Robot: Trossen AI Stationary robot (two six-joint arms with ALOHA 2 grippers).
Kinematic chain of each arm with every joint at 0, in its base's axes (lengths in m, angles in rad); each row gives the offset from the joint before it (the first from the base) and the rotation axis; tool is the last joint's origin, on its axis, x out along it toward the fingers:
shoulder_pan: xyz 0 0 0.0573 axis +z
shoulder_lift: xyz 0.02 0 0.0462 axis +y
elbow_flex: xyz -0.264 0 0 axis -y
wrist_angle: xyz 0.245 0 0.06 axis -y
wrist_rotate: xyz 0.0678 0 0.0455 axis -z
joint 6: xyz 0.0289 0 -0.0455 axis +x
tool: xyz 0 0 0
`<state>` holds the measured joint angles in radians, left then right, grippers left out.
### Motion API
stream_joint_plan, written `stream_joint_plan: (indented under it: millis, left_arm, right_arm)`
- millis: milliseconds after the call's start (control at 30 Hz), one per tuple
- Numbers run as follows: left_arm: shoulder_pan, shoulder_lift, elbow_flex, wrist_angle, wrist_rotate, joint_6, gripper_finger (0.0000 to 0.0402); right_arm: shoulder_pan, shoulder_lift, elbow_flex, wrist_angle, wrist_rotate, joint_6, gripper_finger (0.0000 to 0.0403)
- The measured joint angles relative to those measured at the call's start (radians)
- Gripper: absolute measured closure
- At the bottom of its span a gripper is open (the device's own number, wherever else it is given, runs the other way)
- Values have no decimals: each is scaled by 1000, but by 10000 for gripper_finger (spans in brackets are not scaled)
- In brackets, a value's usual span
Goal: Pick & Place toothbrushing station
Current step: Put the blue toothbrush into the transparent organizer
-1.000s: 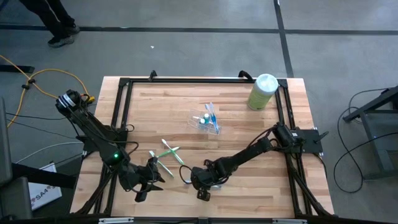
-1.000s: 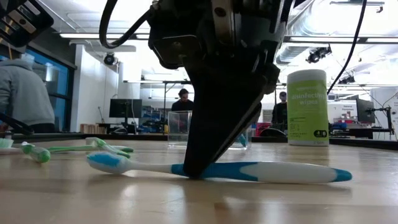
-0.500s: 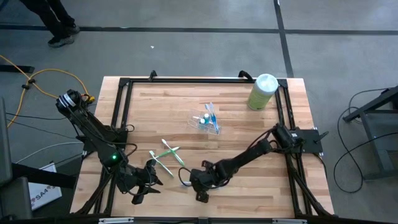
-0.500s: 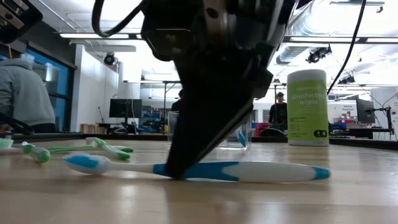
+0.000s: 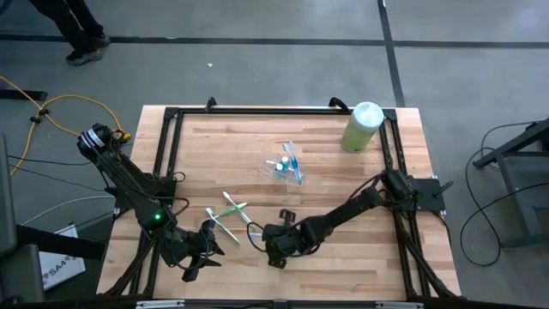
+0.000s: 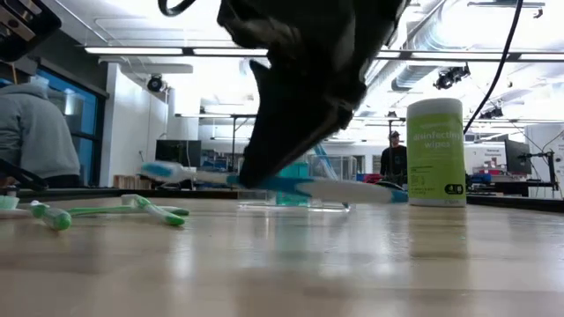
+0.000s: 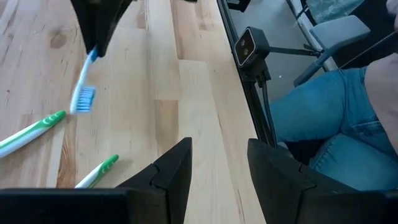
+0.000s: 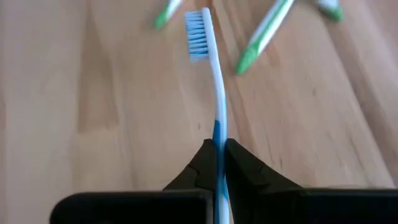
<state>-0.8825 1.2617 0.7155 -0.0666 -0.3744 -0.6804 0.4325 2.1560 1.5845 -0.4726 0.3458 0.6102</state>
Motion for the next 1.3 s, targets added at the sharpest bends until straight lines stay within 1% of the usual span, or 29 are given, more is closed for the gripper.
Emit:
stream_joint_plan:
  millis: [133,333,533,733,900,1000,1100,1200,1300]
  left_arm:
    - [0,0,0,-2,0,0,250]
    - [0,0,0,-2,0,1,250]
    - [0,0,0,-2,-6,4,250]
    - [0,0,0,3,-24,22,250]
    - [0,0,0,4,-24,23,250]
    - [0,0,0,3,-24,23,250]
    - [0,0,0,3,-24,23,250]
    - [0,0,0,0,-24,23,250]
    - [0,0,0,0,-24,26,250]
  right_arm:
    - [3,-40,2,-13,66,-13,397]
    - [4,-106,2,-122,211,-14,397]
    - [1,-180,2,-202,400,-8,397]
    - [-4,-224,3,-217,608,-4,397]
    - [-22,-228,-1,-232,714,33,397]
    - [-41,-228,-40,-229,778,92,397]
    - [-57,-240,-110,-232,841,184,397]
    - [-68,-273,-194,-226,932,310,397]
    - [-55,-303,-272,-227,1030,417,397]
